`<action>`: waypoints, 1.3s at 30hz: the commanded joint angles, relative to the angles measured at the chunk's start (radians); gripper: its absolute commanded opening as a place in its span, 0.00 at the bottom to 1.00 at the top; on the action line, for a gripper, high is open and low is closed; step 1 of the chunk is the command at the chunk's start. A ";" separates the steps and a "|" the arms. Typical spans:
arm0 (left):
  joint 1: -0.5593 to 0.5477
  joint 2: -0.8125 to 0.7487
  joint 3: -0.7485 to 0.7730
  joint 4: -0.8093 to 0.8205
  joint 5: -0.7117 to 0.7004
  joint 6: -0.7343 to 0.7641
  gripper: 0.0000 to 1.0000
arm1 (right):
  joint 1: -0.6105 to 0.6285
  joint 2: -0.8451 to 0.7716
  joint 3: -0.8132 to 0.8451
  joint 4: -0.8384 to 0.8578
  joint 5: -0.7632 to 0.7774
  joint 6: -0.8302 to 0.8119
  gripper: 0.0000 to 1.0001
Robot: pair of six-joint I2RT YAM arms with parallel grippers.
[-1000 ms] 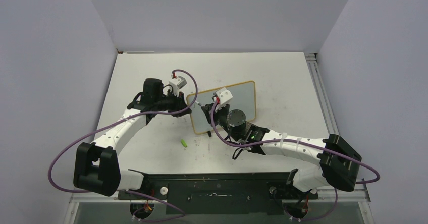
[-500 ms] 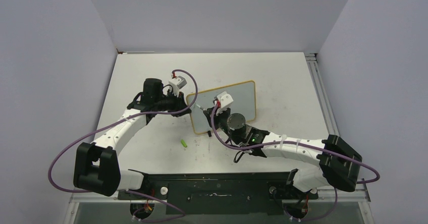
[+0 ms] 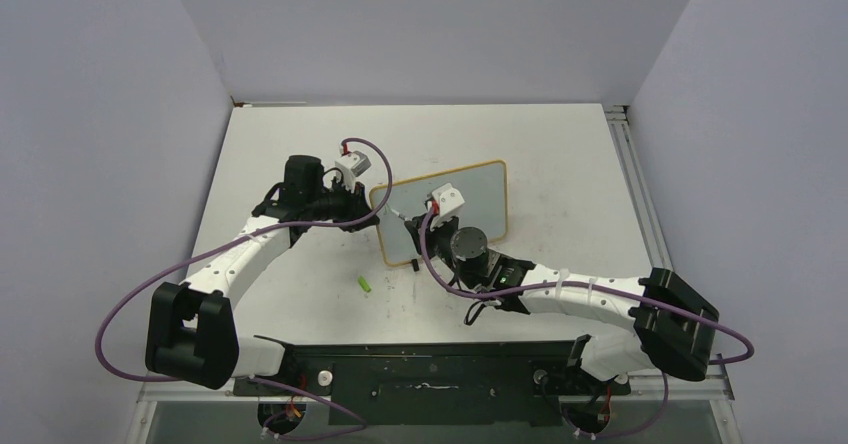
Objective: Write a sentence on the whiteboard
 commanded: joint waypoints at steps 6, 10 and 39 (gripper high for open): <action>-0.009 -0.024 0.033 -0.013 0.024 0.008 0.00 | 0.003 -0.026 -0.027 -0.005 0.073 0.002 0.05; -0.012 -0.024 0.033 -0.013 0.023 0.010 0.00 | 0.003 -0.025 -0.023 0.002 0.078 -0.002 0.05; -0.023 -0.019 0.036 -0.025 0.012 0.023 0.00 | 0.001 -0.002 0.087 0.076 0.113 -0.098 0.05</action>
